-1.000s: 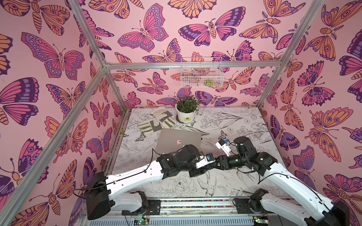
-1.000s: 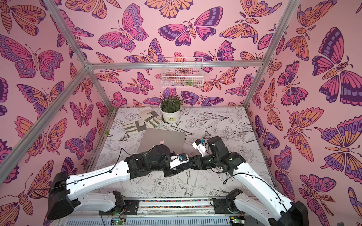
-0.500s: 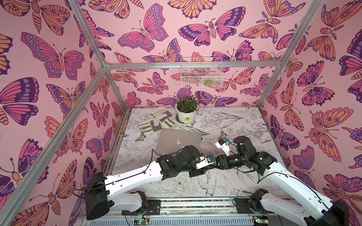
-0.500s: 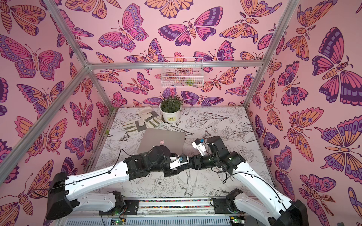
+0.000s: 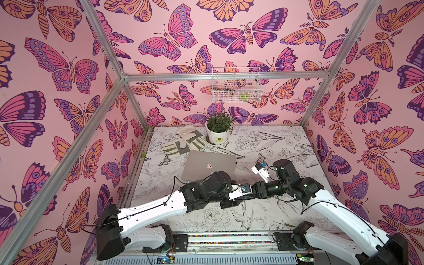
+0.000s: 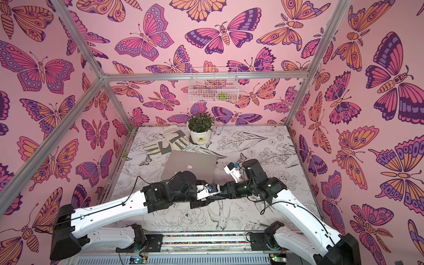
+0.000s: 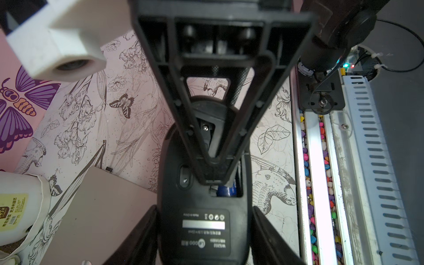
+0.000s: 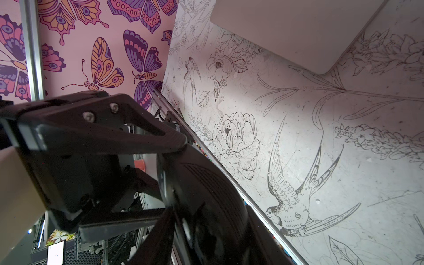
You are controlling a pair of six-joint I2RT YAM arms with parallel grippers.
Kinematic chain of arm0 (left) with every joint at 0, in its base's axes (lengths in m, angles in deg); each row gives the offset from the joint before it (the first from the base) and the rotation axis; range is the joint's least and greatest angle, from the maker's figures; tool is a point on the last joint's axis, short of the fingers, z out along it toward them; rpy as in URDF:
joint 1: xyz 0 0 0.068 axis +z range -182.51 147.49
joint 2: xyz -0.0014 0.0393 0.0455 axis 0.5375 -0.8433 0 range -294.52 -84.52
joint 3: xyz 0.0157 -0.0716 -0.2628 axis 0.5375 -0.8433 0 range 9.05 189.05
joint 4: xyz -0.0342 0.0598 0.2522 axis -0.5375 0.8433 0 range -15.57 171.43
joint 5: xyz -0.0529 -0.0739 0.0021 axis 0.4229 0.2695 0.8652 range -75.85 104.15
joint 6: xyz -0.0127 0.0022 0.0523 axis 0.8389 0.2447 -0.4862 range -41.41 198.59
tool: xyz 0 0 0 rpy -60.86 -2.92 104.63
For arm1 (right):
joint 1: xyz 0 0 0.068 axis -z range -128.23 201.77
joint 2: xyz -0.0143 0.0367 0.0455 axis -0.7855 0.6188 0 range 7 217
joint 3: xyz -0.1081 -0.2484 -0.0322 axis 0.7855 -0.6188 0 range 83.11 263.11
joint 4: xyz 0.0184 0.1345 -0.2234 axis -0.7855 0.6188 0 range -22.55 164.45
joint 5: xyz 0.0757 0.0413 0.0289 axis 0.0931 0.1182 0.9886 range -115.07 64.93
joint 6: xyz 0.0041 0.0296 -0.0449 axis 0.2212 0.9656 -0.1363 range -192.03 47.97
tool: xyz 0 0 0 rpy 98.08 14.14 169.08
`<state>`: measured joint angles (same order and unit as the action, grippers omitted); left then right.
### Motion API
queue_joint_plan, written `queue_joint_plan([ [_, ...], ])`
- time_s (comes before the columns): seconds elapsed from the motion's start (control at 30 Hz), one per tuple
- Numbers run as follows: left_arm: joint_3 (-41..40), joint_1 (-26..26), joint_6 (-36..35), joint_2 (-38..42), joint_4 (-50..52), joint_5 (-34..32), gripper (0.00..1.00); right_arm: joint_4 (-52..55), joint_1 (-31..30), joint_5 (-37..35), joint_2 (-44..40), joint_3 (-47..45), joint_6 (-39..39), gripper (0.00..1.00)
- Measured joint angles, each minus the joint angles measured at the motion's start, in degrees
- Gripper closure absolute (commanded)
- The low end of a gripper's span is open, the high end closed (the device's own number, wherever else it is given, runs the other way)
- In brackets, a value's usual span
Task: Insert the wireless mouse receiver into the laptop
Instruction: Close the lid on the mouse.
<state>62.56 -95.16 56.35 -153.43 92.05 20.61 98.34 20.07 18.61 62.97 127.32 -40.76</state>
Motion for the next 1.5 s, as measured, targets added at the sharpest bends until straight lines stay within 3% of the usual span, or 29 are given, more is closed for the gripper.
queue_joint_plan([
  [0.7,-2.9,1.0,3.2,0.0,-6.7,2.4,0.6,-0.2,0.0,-3.5,-5.8,0.0,1.5,0.28],
  [1.5,-3.1,1.5,3.7,0.0,-6.9,2.6,0.59,0.3,1.9,-3.8,-8.4,-2.1,1.9,0.39],
])
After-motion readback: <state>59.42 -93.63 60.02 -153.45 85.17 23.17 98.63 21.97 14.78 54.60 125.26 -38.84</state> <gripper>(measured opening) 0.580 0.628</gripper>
